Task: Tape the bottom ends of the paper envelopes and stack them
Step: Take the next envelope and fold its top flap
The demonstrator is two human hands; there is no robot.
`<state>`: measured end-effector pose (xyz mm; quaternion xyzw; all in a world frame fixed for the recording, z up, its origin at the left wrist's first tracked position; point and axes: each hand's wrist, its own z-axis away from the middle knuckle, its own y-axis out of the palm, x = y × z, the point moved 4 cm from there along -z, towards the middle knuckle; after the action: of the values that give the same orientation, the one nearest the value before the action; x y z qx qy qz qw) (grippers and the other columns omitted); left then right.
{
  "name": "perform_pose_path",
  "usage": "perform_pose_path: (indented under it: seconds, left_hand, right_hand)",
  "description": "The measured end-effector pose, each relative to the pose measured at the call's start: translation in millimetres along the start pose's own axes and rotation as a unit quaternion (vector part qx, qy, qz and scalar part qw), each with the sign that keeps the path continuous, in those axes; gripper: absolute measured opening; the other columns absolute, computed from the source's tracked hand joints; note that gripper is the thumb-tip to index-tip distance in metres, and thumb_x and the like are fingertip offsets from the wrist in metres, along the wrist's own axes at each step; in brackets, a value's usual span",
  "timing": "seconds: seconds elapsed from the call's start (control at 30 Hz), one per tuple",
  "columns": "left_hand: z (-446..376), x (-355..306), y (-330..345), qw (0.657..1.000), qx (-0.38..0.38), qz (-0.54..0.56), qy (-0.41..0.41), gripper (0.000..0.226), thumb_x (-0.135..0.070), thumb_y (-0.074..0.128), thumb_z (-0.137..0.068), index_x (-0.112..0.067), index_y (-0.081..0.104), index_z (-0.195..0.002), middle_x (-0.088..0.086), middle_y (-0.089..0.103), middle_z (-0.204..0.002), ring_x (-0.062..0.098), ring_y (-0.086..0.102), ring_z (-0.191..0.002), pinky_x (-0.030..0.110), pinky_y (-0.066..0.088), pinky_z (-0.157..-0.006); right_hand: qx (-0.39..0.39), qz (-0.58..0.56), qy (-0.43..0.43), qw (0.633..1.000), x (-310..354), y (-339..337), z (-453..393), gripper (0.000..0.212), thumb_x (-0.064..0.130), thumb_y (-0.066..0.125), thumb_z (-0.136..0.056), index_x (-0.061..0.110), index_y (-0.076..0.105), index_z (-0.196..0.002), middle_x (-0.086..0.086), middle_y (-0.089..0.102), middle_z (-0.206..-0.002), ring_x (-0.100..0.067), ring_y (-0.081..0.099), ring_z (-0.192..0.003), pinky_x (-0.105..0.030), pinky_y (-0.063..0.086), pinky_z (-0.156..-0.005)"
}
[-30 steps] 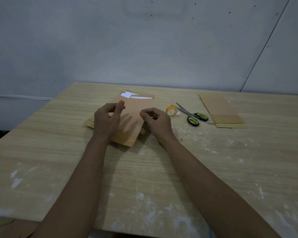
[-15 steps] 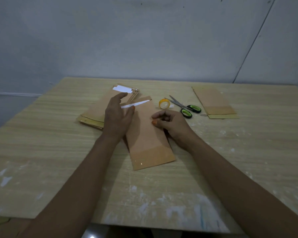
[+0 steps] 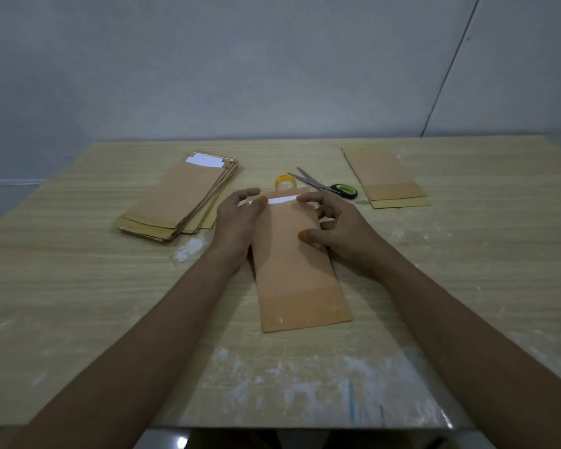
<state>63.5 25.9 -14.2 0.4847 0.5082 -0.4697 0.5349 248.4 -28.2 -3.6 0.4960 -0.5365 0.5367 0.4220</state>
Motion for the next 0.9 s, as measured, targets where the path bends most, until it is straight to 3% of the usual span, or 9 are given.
perform_pose_path:
  seconds: [0.1, 0.17, 0.47, 0.63, 0.77, 0.9]
  left_hand:
    - [4.6, -9.6, 13.7, 0.996, 0.076, -0.039, 0.040, 0.010, -0.006, 0.062, -0.093, -0.009, 0.071, -0.097, 0.003, 0.069, -0.075, 0.005, 0.060, -0.060, 0.018, 0.047, -0.056]
    - [4.7, -10.6, 16.8, 0.994, 0.093, -0.045, 0.037, 0.010, -0.003, 0.061, -0.094, -0.005, 0.069, -0.098, 0.004, 0.066, -0.071, 0.003, 0.057, -0.053, 0.015, 0.044, -0.050]
    - [0.9, -1.1, 10.1, 0.995, 0.102, 0.000, 0.011, 0.013, -0.006, 0.059, -0.096, -0.013, 0.069, -0.091, -0.003, 0.068, -0.064, 0.007, 0.058, -0.056, 0.018, 0.047, -0.051]
    - [-1.3, 0.2, 9.0, 0.997, 0.079, -0.008, 0.014, 0.014, -0.009, 0.056, -0.098, -0.015, 0.070, -0.097, -0.001, 0.068, -0.076, 0.005, 0.059, -0.061, 0.020, 0.047, -0.057]
    - [-2.2, 0.7, 8.6, 0.997, 0.072, -0.022, 0.019, 0.014, -0.011, 0.056, -0.098, -0.016, 0.070, -0.099, 0.000, 0.065, -0.087, 0.006, 0.057, -0.071, 0.023, 0.046, -0.064]
    - [-1.8, 0.8, 8.1, 0.996, 0.081, -0.026, 0.015, 0.014, -0.013, 0.057, -0.097, -0.018, 0.070, -0.098, 0.002, 0.065, -0.089, 0.012, 0.056, -0.075, 0.029, 0.045, -0.067]
  right_hand:
    - [-0.027, 0.041, -0.011, 0.999, -4.4, -1.7, -2.1, 0.065, 0.007, 0.078, -0.076, 0.039, 0.057, -0.128, 0.002, 0.057, -0.127, -0.019, 0.066, -0.098, -0.041, 0.062, -0.074]
    - [-0.048, 0.069, -0.016, 0.996, -8.1, -1.6, -2.7, 0.070, 0.015, 0.081, -0.072, 0.039, 0.054, -0.133, 0.004, 0.057, -0.131, -0.015, 0.063, -0.104, -0.040, 0.060, -0.081]
    - [-0.090, 0.162, -0.068, 0.980, -8.3, 2.7, -4.9, 0.064, 0.027, 0.081, -0.076, 0.034, 0.056, -0.135, 0.010, 0.052, -0.130, -0.007, 0.050, -0.120, -0.038, 0.047, -0.102]
    - [-0.107, 0.172, -0.089, 0.975, -4.4, 2.4, -6.1, 0.063, 0.026, 0.080, -0.079, 0.046, 0.053, -0.132, 0.006, 0.048, -0.122, 0.001, 0.046, -0.109, -0.007, 0.038, -0.083]
    - [-0.108, 0.190, -0.080, 0.973, -5.7, 1.4, -6.7, 0.047, 0.028, 0.079, -0.081, 0.035, 0.065, -0.124, 0.007, 0.047, -0.112, 0.014, 0.045, -0.100, -0.001, 0.037, -0.073]
    - [-0.106, 0.189, -0.081, 0.973, -7.0, 1.6, -6.7, 0.042, 0.030, 0.080, -0.080, 0.033, 0.067, -0.119, 0.008, 0.050, -0.114, 0.013, 0.047, -0.103, -0.005, 0.039, -0.079]
